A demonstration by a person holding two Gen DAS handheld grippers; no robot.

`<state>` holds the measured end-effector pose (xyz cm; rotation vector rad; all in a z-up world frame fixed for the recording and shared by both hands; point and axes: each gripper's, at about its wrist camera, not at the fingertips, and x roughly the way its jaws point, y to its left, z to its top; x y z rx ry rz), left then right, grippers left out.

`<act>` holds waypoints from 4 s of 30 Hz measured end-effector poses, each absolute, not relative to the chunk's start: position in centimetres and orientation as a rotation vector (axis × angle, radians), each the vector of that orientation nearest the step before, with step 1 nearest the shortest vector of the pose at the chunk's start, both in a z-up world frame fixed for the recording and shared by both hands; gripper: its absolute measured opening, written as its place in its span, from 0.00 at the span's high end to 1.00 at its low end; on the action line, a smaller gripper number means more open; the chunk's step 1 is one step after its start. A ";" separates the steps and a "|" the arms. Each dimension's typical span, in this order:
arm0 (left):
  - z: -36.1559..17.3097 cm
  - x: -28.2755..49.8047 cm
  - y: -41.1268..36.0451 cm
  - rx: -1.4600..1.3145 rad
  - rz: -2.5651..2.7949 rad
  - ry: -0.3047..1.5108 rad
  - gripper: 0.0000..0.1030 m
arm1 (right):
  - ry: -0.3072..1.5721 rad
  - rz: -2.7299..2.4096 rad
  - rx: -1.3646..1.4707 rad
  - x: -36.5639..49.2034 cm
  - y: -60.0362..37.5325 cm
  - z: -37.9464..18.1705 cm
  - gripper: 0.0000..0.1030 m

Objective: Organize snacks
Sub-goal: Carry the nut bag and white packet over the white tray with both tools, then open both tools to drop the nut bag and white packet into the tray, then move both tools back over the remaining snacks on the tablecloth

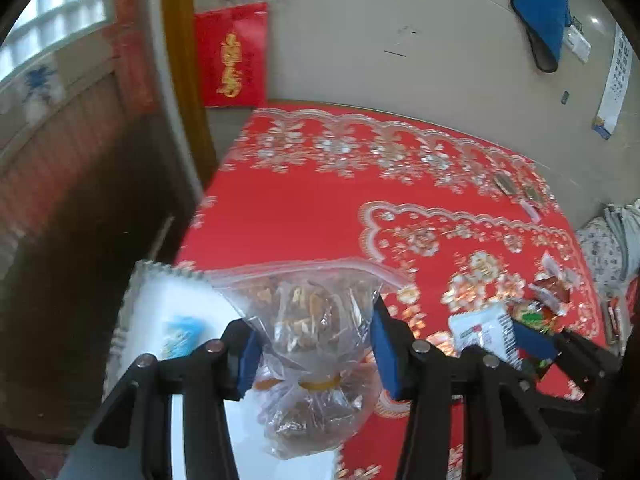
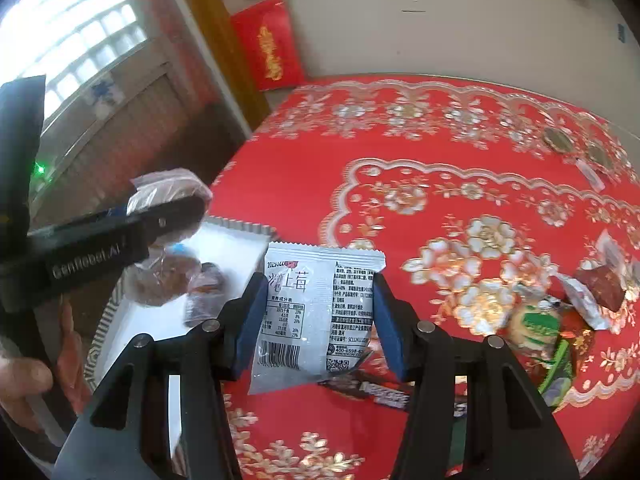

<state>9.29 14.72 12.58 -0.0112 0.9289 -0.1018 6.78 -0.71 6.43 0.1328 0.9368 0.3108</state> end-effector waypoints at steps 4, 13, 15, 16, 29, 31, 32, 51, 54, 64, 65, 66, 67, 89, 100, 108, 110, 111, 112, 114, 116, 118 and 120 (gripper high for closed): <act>11.9 7.4 16.5 -0.002 -0.050 0.917 0.51 | 0.930 0.349 0.127 6.2 1.0 6.7 0.50; 9.7 3.6 19.6 0.022 0.041 0.906 0.51 | 0.927 0.424 0.106 5.1 4.7 6.7 0.50; 9.0 2.8 20.2 0.030 0.061 0.905 0.51 | 0.929 0.438 0.100 5.0 5.3 6.5 0.50; 8.7 2.6 20.5 0.027 0.064 0.908 0.51 | 0.930 0.445 0.097 5.0 5.7 6.4 0.50; 4.9 0.2 24.5 -0.039 0.083 0.993 0.50 | 1.004 0.543 0.029 5.4 12.4 3.2 0.50; 4.2 0.4 25.1 -0.053 0.097 1.005 0.50 | 1.023 0.555 0.012 5.6 13.7 2.4 0.50; 4.0 0.4 25.3 -0.060 0.103 1.009 0.50 | 1.034 0.561 -0.001 5.6 14.4 1.9 0.50; 2.3 -0.7 27.6 -0.088 0.186 0.995 0.31 | 1.043 0.604 -0.032 4.1 17.3 -0.3 0.50; 2.7 -1.1 27.8 -0.088 0.202 0.965 0.19 | 1.030 0.615 -0.029 3.8 17.2 0.1 0.50; 5.8 -2.0 26.6 -0.107 0.199 0.875 0.04 | 0.927 0.623 0.016 1.6 14.2 3.7 0.48; 6.0 -1.9 26.4 -0.100 0.200 0.872 0.04 | 0.928 0.628 0.025 1.6 13.8 3.8 0.48; 6.1 -1.8 26.1 -0.092 0.203 0.871 0.04 | 0.931 0.633 0.037 1.7 13.4 3.9 0.48; 6.1 -1.7 25.9 -0.083 0.205 0.877 0.04 | 0.933 0.633 0.043 1.8 13.2 3.9 0.48; 7.1 -1.6 19.7 -0.084 0.053 0.882 0.03 | 0.948 0.497 0.061 0.3 5.8 3.1 0.48; 7.4 0.8 9.3 0.020 -0.166 0.917 0.03 | 0.947 0.216 0.152 -1.7 -8.9 3.6 0.48; 5.8 2.2 3.9 0.047 -0.247 0.991 0.03 | 1.009 0.120 0.171 -4.0 -14.4 1.6 0.48; 5.3 2.8 2.9 0.059 -0.260 1.010 0.03 | 1.019 0.101 0.198 -4.4 -15.4 1.0 0.48; 5.1 3.1 2.4 0.068 -0.265 1.024 0.03 | 1.019 0.098 0.212 -4.6 -15.9 0.9 0.48; 4.9 3.4 2.1 0.075 -0.270 1.031 0.03 | 1.020 0.095 0.228 -4.7 -16.4 0.7 0.48; 4.6 4.1 1.4 0.102 -0.272 1.041 0.03 | 1.021 0.084 0.247 -5.1 -17.0 0.6 0.48; 4.3 5.1 1.0 0.136 -0.251 1.047 0.03 | 1.018 0.081 0.258 -5.3 -17.4 0.5 0.48; 3.9 6.1 0.7 0.160 -0.249 1.052 0.03 | 1.012 0.083 0.270 -5.4 -17.7 0.6 0.48; 3.1 7.2 0.3 0.186 -0.222 1.073 0.03 | 1.009 0.088 0.281 -5.4 -17.8 0.6 0.48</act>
